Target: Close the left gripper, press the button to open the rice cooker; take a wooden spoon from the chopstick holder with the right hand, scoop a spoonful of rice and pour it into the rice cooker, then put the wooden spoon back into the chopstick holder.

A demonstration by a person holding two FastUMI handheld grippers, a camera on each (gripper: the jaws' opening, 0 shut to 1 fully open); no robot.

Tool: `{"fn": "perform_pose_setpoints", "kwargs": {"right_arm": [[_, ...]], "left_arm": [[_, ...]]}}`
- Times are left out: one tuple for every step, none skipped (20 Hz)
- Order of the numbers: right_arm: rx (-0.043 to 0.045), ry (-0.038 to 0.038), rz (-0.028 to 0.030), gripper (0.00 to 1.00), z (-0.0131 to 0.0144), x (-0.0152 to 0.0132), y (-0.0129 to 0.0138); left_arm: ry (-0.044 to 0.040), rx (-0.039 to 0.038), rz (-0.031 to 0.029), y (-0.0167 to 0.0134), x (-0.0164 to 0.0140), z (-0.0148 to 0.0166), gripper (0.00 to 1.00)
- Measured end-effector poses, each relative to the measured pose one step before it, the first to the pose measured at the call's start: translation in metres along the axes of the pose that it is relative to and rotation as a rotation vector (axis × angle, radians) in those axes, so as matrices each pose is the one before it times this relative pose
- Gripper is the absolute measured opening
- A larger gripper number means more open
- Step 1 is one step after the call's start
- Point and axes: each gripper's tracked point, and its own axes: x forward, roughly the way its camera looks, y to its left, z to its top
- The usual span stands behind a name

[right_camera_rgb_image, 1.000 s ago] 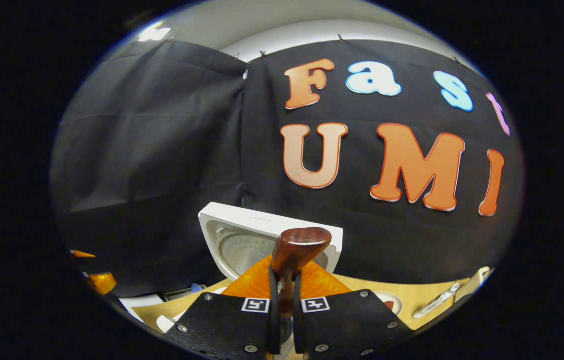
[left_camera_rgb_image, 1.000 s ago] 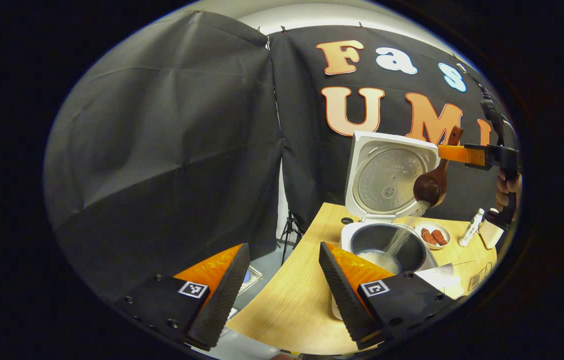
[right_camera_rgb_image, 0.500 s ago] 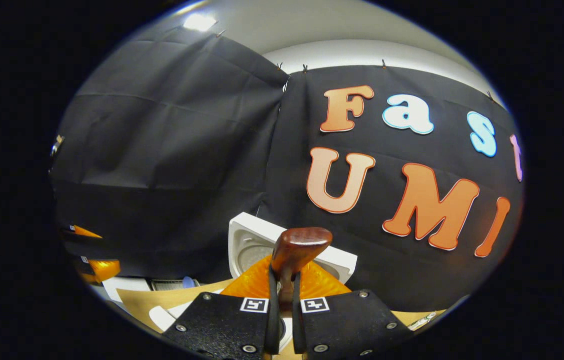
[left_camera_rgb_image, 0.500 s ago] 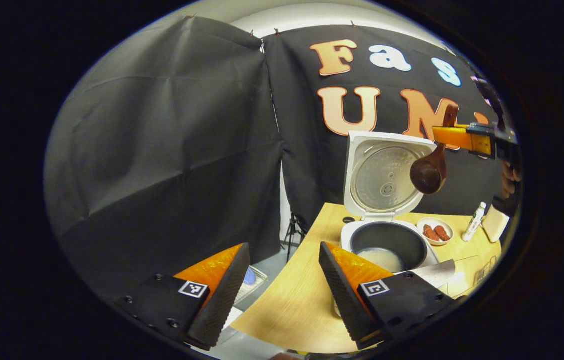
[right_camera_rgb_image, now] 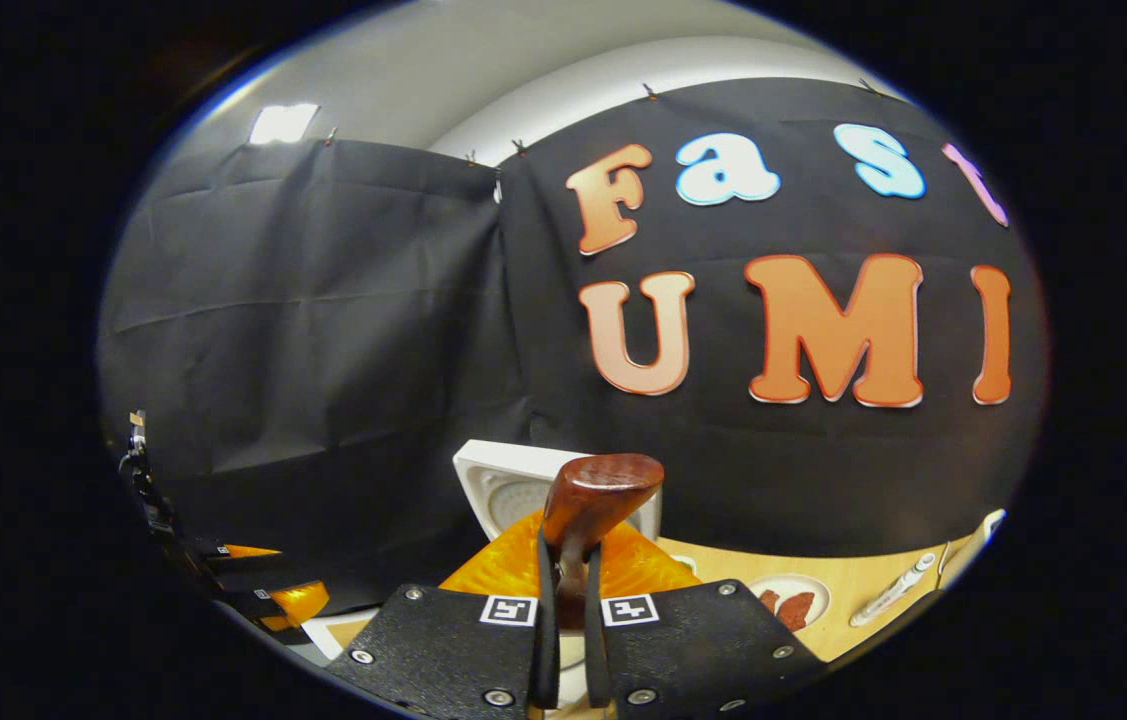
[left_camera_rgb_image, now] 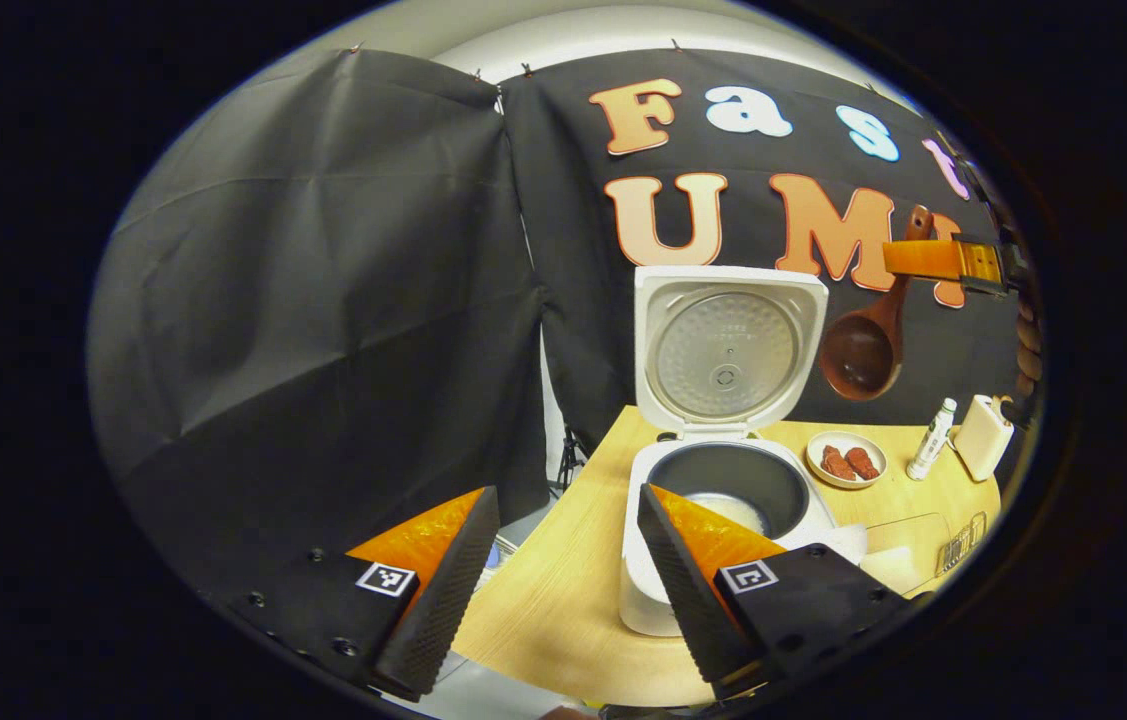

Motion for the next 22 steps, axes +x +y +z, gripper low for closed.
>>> {"fn": "perform_pose_setpoints", "kwargs": {"right_arm": [[0.02111,0.01336,-0.02446,0.10,-0.00754,-0.00972,-0.01586],[0.02038,0.01141,-0.02925,0.09,-0.00721,-0.01290,-0.01849],[0.01810,0.01078,-0.03126,0.10,-0.00649,-0.01083,-0.01852],[0.01638,0.01262,-0.03546,0.10,-0.00794,-0.01079,-0.01979],[0.01746,0.01640,-0.04043,0.10,-0.00776,-0.01014,-0.02064],[0.01589,0.01605,-0.04474,0.10,-0.00763,-0.01057,-0.02183],[0.01715,0.01082,-0.04457,0.10,-0.00776,-0.00921,-0.02202],[0.01946,0.01244,-0.04176,0.10,-0.00727,-0.00935,-0.02050],[0.02143,0.01249,-0.03741,0.10,-0.00797,-0.00896,-0.02164],[0.02099,0.01432,-0.03816,0.10,-0.00663,-0.00774,-0.02104],[0.01578,0.01372,-0.03979,0.10,-0.00845,-0.00742,-0.02102],[0.00721,0.01437,-0.04201,0.10,-0.00804,-0.00585,-0.02032],[0.00708,0.01407,-0.04204,0.10,-0.00750,-0.00563,-0.02014],[0.00820,0.01240,-0.03322,0.10,-0.00642,-0.00469,-0.01780],[0.01306,0.01229,-0.02994,0.10,-0.00576,-0.00328,-0.01676],[0.01047,0.01129,-0.02310,0.10,-0.00525,-0.00361,-0.01270],[0.01023,0.00326,-0.01703,0.10,-0.00390,-0.00283,-0.01036],[0.01352,0.00627,-0.01878,0.10,-0.00380,-0.00149,-0.01031],[0.01642,0.00950,-0.01818,0.10,-0.00411,-0.00093,-0.01049],[0.01481,0.00878,-0.01669,0.10,-0.00501,-0.00144,-0.00993],[0.01797,0.00886,-0.01670,0.10,-0.00453,-0.00103,-0.01088],[0.01997,0.01306,-0.01335,0.10,-0.00665,0.00112,-0.00872]], "left_arm": [[-0.00486,0.00743,-0.01099,-0.01048,-0.00176,0.00442,0.95],[-0.00698,0.00885,-0.01223,-0.01200,-0.00061,0.00492,0.92],[-0.00168,0.01039,-0.01330,-0.01190,0.00068,0.00257,0.92],[0.00023,0.00899,-0.01649,-0.01296,0.00087,0.00253,0.95],[-0.00030,0.00654,-0.01949,-0.01494,0.00226,0.00411,0.95],[0.00638,0.00488,-0.01941,-0.01508,0.00072,0.00012,0.92],[0.01082,0.00348,-0.02127,-0.01616,0.00290,0.00136,0.92],[0.00856,0.00500,-0.02382,-0.01714,0.00245,0.00257,0.95],[-0.00022,0.00798,-0.02203,-0.01541,0.00214,0.00210,0.92],[-0.00566,0.01334,-0.01983,-0.01523,0.00030,0.00509,0.95],[-0.00616,0.01439,-0.01893,-0.01478,0.00183,0.00421,0.92],[-0.00642,0.01423,-0.01662,-0.00553,-0.00345,0.00874,0.96],[-0.00437,0.01125,-0.01555,-0.01046,0.00339,0.00499,0.96],[-0.00149,0.00748,-0.01318,-0.00937,0.00227,0.00213,0.92],[0.00084,0.00274,-0.01190,-0.00829,0.00228,0.00219,0.92],[0.00296,0.00161,-0.00868,-0.00682,0.00205,0.00203,0.96],[0.00197,0.00127,-0.00501,-0.00575,0.00200,0.00120,0.92],[-0.00056,0.00169,-0.00314,-0.00966,0.00752,-0.00189,0.92],[-0.00327,0.00106,-0.00255,-0.00396,0.00163,0.00263,0.92],[-0.00291,0.00250,-0.00059,-0.00292,0.00043,0.00238,0.92],[-0.00348,0.00362,0.00295,-0.00126,-0.00042,0.00190,0.92],[-0.00150,0.00475,0.00609,-0.00029,0.00090,0.00164,0.92]]}}
